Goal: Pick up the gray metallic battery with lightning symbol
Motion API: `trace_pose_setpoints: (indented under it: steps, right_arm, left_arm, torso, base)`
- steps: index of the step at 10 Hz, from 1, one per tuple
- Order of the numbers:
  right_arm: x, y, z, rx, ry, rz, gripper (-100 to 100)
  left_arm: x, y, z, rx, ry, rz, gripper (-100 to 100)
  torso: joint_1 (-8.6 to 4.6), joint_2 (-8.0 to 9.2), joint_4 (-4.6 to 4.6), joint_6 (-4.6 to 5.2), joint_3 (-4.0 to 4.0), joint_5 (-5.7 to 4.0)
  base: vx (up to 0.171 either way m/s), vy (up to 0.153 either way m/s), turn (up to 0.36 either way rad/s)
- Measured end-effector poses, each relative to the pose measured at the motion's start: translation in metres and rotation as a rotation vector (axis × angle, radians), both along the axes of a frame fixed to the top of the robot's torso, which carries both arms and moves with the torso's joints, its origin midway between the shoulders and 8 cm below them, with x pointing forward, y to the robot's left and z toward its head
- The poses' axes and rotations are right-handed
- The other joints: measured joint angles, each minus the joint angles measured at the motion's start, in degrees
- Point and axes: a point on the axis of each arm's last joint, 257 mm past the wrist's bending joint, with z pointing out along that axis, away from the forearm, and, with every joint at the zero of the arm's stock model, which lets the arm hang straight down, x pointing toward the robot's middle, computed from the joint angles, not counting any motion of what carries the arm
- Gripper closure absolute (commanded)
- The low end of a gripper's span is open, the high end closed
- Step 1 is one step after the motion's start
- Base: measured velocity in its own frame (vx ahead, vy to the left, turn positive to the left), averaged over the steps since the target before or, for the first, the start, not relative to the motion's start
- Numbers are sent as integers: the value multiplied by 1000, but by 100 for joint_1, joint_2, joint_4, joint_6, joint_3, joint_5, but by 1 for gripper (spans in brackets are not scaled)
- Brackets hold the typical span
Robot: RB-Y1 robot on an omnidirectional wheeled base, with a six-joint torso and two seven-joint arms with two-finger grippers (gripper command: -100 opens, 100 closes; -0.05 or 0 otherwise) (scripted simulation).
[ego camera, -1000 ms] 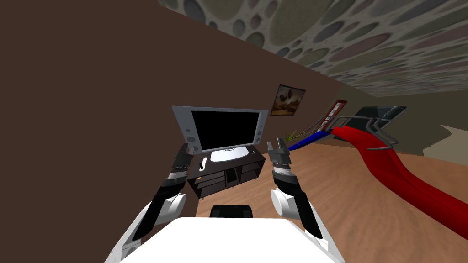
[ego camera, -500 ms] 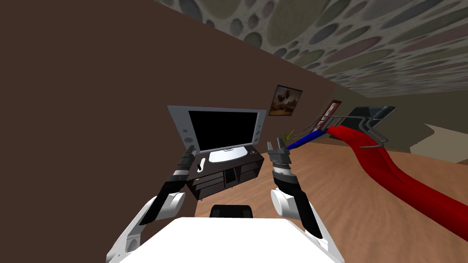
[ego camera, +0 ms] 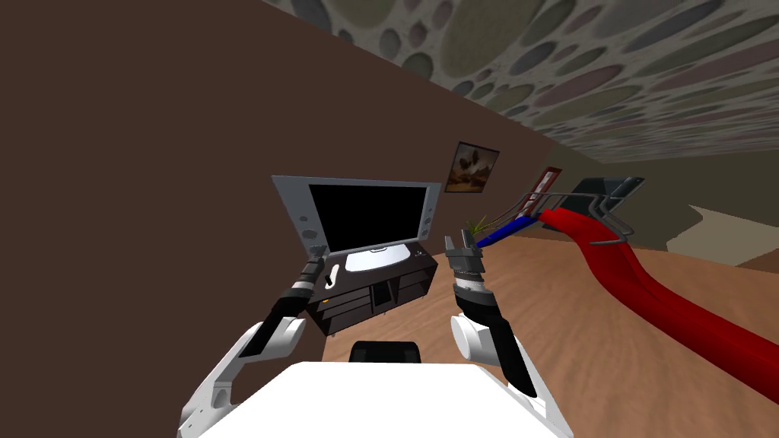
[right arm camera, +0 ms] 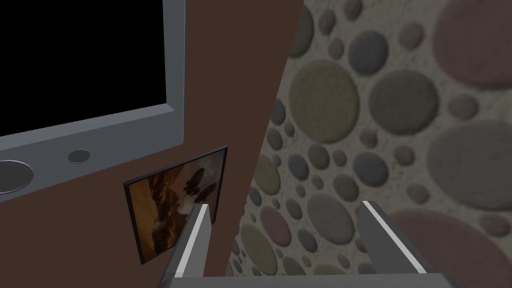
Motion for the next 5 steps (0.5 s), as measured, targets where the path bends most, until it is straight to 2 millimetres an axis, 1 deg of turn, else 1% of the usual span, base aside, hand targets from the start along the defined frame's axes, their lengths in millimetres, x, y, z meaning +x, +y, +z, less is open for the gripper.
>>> trace_pose_setpoints:
  steps: [1,4,5]
  right_arm:
    - [0,0,0,0,0,0,0]
    - [0,0,0,0,0,0,0]
    - [0,0,0,0,0,0,0]
  left_arm:
    - [2,3,-6,1,20,5,-100]
    - [15,16,-35,36,120,26,-100]
    - [16,22,-44,45,154,35,-100]
  torso:
    - [2,3,0,-1,2,0]
    - [0,-1,0,0,-1,0]
    - [1,-1,0,-1,-1,0]
  base:
    - [11,-11,-43]
    - [17,-13,-29]
    - [10,-6,2]
